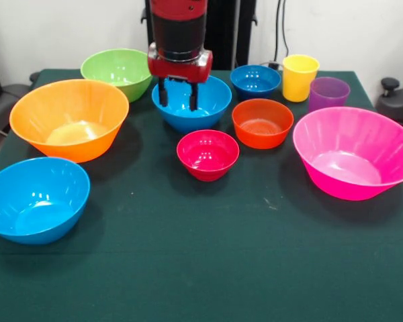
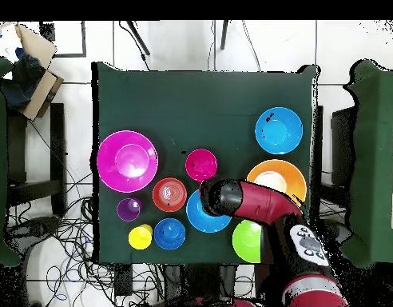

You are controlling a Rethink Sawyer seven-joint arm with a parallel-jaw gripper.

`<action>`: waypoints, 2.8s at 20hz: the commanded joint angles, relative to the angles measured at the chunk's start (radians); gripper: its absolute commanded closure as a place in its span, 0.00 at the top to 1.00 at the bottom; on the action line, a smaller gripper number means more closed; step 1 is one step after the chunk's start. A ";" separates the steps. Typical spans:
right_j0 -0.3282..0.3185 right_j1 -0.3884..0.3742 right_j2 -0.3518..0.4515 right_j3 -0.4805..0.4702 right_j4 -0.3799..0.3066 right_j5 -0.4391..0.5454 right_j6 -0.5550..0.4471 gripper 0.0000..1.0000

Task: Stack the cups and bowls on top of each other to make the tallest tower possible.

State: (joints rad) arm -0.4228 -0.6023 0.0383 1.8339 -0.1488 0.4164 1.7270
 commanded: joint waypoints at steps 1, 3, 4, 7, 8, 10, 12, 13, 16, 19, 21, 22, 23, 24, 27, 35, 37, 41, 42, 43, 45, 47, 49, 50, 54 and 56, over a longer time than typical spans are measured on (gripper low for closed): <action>-0.043 0.042 0.168 -0.177 -0.102 0.157 -0.203 1.00; -0.059 0.047 0.182 -0.198 -0.119 0.179 -0.217 1.00; -0.067 0.050 0.192 -0.209 -0.129 0.190 -0.223 1.00; -0.093 0.059 0.216 -0.244 -0.153 0.225 -0.249 1.00; -0.100 0.060 0.224 -0.258 -0.160 0.241 -0.262 1.00; -0.115 0.060 0.239 -0.283 -0.175 0.277 -0.285 1.00; -0.129 0.058 0.254 -0.306 -0.190 0.309 -0.303 1.00; -0.137 0.057 0.264 -0.314 -0.201 0.313 -0.314 1.00; -0.163 0.067 0.296 -0.332 -0.230 0.314 -0.336 1.00; -0.190 0.082 0.323 -0.342 -0.261 0.318 -0.353 1.00; -0.209 0.091 0.337 -0.341 -0.280 0.315 -0.358 1.00; -0.219 0.096 0.344 -0.343 -0.289 0.316 -0.362 1.00; -0.228 0.101 0.351 -0.345 -0.298 0.317 -0.366 1.00; -0.237 0.104 0.356 -0.345 -0.309 0.317 -0.368 1.00; -0.265 0.103 0.370 -0.338 -0.340 0.319 -0.383 1.00; -0.332 0.165 0.434 -0.393 -0.410 0.356 -0.462 1.00; -0.343 0.183 0.443 -0.416 -0.422 0.363 -0.473 1.00; -0.354 0.194 0.455 -0.439 -0.436 0.372 -0.475 1.00; -0.356 0.196 0.459 -0.445 -0.438 0.375 -0.478 1.00; -0.358 0.204 0.463 -0.459 -0.440 0.385 -0.486 1.00; -0.359 0.221 0.470 -0.491 -0.441 0.406 -0.504 1.00; -0.356 0.235 0.474 -0.516 -0.441 0.418 -0.510 1.00; -0.356 0.239 0.476 -0.524 -0.442 0.422 -0.514 1.00; -0.356 0.240 0.478 -0.527 -0.442 0.424 -0.516 1.00; -0.379 0.229 0.483 -0.498 -0.451 0.416 -0.521 1.00; -0.378 0.234 0.487 -0.509 -0.456 0.418 -0.523 1.00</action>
State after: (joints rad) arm -0.8013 -0.3923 0.4577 1.3851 -0.5259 0.7527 1.5333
